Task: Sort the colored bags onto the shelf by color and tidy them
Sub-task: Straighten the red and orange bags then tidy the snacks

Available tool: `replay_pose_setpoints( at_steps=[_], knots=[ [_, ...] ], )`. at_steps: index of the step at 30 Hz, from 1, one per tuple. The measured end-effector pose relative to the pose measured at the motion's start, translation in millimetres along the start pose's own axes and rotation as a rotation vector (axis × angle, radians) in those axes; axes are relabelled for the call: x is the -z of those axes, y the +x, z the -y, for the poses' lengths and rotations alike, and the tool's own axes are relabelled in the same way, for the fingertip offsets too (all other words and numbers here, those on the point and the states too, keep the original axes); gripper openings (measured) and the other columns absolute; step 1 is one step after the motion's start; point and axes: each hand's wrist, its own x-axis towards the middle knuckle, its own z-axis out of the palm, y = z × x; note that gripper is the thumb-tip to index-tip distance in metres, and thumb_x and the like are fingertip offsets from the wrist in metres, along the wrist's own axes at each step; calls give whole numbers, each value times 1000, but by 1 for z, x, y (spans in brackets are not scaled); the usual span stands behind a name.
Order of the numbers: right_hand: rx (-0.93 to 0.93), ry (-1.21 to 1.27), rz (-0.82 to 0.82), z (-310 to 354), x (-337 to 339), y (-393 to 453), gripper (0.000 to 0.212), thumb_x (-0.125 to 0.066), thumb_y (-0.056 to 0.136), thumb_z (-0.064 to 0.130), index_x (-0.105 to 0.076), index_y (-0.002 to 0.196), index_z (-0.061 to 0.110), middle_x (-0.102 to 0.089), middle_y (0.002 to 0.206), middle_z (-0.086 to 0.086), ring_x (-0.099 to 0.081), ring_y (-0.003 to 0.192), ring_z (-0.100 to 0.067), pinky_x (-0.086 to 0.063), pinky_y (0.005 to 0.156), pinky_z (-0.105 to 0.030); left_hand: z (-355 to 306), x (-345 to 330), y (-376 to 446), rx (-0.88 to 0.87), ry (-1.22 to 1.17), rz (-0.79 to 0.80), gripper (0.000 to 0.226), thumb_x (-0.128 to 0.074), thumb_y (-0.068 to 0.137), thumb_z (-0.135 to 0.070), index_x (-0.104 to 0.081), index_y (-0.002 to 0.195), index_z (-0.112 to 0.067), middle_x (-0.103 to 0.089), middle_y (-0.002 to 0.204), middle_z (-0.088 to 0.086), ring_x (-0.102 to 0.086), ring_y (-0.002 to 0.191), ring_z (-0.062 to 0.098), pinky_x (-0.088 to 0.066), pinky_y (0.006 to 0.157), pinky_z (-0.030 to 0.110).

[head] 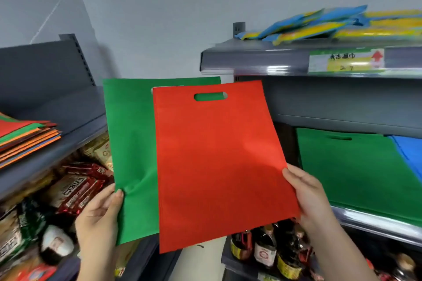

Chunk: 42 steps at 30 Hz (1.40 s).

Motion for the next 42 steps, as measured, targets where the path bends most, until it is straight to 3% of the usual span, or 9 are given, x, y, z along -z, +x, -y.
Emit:
replay_pose_setpoints(
  at_steps=[7, 10, 13, 23, 25, 28, 31, 40, 42],
  knots=[
    [10, 39, -106, 32, 86, 2, 20, -50, 93, 5, -67, 103, 9, -74, 77, -9, -70, 61, -16, -55, 51, -23, 11, -59, -44, 52, 39, 50, 19, -56, 90, -1, -65, 104, -11, -70, 66, -18, -63, 61, -7, -52, 61, 8],
    [34, 39, -145, 45, 122, -1, 20, -51, 93, 5, -67, 104, 8, -74, 81, -10, -70, 64, -16, -57, 54, -24, 21, -84, -62, 103, 40, 95, 23, -59, 90, -5, -73, 94, -23, -74, 80, -11, -66, 71, 1, -55, 71, 17],
    [61, 43, -191, 57, 157, -7, 20, -50, 93, 6, -68, 103, 9, -74, 81, -10, -70, 64, -16, -56, 53, -24, 23, -115, -84, 103, 52, 155, 32, -56, 90, -1, -74, 81, -25, -72, 70, -14, -65, 65, -3, -54, 66, 13],
    [139, 49, -417, 97, 256, -46, 20, -49, 95, 9, -68, 93, 13, -73, 70, -1, -67, 57, -9, -54, 50, -19, 37, -208, -142, 103, 73, 372, 26, -52, 91, 3, -67, 90, -18, -70, 67, -19, -64, 64, -3, -50, 61, 7],
    [166, 86, -478, 104, 271, -53, 20, -48, 95, 8, -66, 91, 13, -72, 66, 2, -66, 54, -7, -51, 47, -17, 38, -226, -149, 124, 87, 432, 29, -52, 92, 3, -67, 89, -22, -71, 70, -15, -66, 71, 2, -54, 67, 13],
    [198, 95, -547, 113, 289, -61, 20, -45, 97, 6, -63, 89, 11, -68, 56, 4, -61, 45, -5, -46, 39, -14, 44, -250, -154, 146, 91, 501, 33, -53, 91, 2, -71, 89, -25, -73, 90, 3, -66, 95, 28, -53, 88, 41],
    [197, 79, -608, 114, 304, -66, 20, -45, 96, 5, -61, 86, 11, -65, 51, 4, -57, 38, -4, -42, 34, -13, 53, -269, -155, 176, 139, 527, 38, -54, 89, 2, -74, 85, -30, -72, 95, 5, -65, 99, 29, -50, 92, 48],
    [243, 102, -713, 112, 334, -70, 20, -44, 96, 6, -62, 89, 10, -70, 63, 1, -62, 47, -7, -47, 40, -16, 71, -323, -153, -18, 394, 675, 25, -57, 89, 1, -69, 109, -9, -66, 98, 1, -57, 86, 15, -44, 69, 11],
    [251, 91, -717, 111, 336, -69, 20, -44, 96, 7, -62, 90, 11, -71, 65, 2, -64, 50, -7, -49, 43, -17, 77, -329, -150, -58, 510, 713, 26, -57, 89, 0, -66, 114, -6, -68, 103, 6, -60, 89, 19, -46, 72, 19]
  ],
)
